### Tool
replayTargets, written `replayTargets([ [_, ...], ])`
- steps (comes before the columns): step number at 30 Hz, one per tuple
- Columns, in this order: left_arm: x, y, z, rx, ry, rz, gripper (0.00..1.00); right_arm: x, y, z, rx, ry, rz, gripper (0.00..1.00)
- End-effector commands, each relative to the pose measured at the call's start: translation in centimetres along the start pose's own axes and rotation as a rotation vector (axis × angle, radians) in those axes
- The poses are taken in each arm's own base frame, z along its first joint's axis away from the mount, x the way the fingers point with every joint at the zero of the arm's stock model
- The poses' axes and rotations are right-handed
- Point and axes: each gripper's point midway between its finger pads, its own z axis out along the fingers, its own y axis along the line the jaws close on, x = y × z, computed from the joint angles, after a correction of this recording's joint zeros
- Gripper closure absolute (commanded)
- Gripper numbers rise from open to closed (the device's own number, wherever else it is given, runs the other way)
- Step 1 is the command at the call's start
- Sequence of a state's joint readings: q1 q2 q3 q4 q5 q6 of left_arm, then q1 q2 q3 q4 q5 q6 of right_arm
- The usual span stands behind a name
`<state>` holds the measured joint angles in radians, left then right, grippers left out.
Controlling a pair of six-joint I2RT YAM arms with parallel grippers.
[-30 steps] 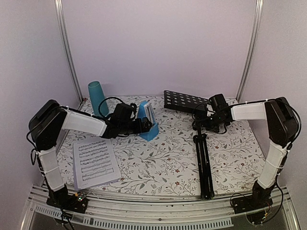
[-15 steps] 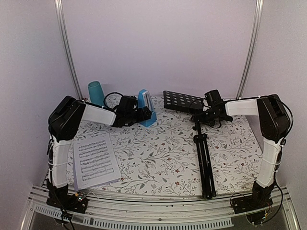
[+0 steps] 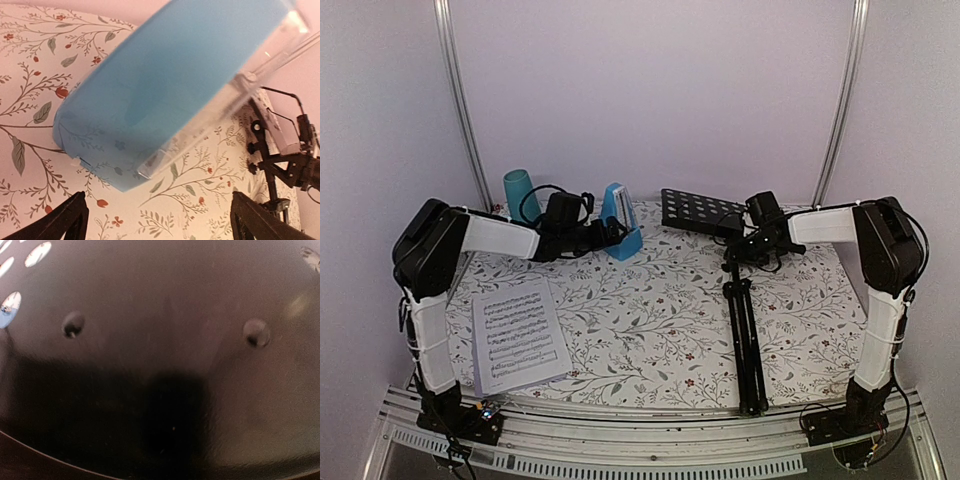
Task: Set up the instrument practice props
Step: Move the metronome to the center of the board, then pick up the music stand from the center of the board.
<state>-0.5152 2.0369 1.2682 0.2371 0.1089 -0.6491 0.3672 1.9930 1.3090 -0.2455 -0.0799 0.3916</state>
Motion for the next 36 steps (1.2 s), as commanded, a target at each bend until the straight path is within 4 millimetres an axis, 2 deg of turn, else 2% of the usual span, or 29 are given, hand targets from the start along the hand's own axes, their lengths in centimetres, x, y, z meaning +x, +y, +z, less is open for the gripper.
replayTargets([
  [1,-1.6,-3.2,-3.3,0.114,-0.043,0.041,0.01,1.1,-0.1,-0.2,0.031,0.015,-0.007,0.55],
  [3,-1.3,-3.3,-4.2,0.122,-0.039,0.035,0.01,1.4,-0.5,0.1,0.051,0.023,-0.003,0.6],
  [7,-1.3,-3.9,-6.0,0.148,-0.048,0.032,0.01,1.7,-0.6,0.5,0.049,0.031,-0.001,0.77],
  [11,-1.8,-4.9,-7.3,0.183,-0.057,0.042,0.01,0.6,0.1,-0.2,0.03,0.005,-0.015,0.98],
  [12,-1.8,-5.2,-7.5,0.195,-0.054,0.044,0.01,0.1,0.4,-0.7,0.024,-0.009,-0.022,1.0],
  [20,-2.7,-8.3,-9.9,0.35,-0.083,0.077,0.01,-4.2,4.0,-5.1,-0.094,-0.117,-0.058,1.0],
  [25,-2.9,-9.5,-10.7,0.41,-0.086,0.089,0.01,-6.4,5.8,-7.8,-0.166,-0.193,-0.062,1.0],
  [36,-0.7,-10.4,-12.7,0.516,-0.078,0.097,0.01,-9.7,10.2,-13.5,-0.373,-0.315,-0.055,1.0],
])
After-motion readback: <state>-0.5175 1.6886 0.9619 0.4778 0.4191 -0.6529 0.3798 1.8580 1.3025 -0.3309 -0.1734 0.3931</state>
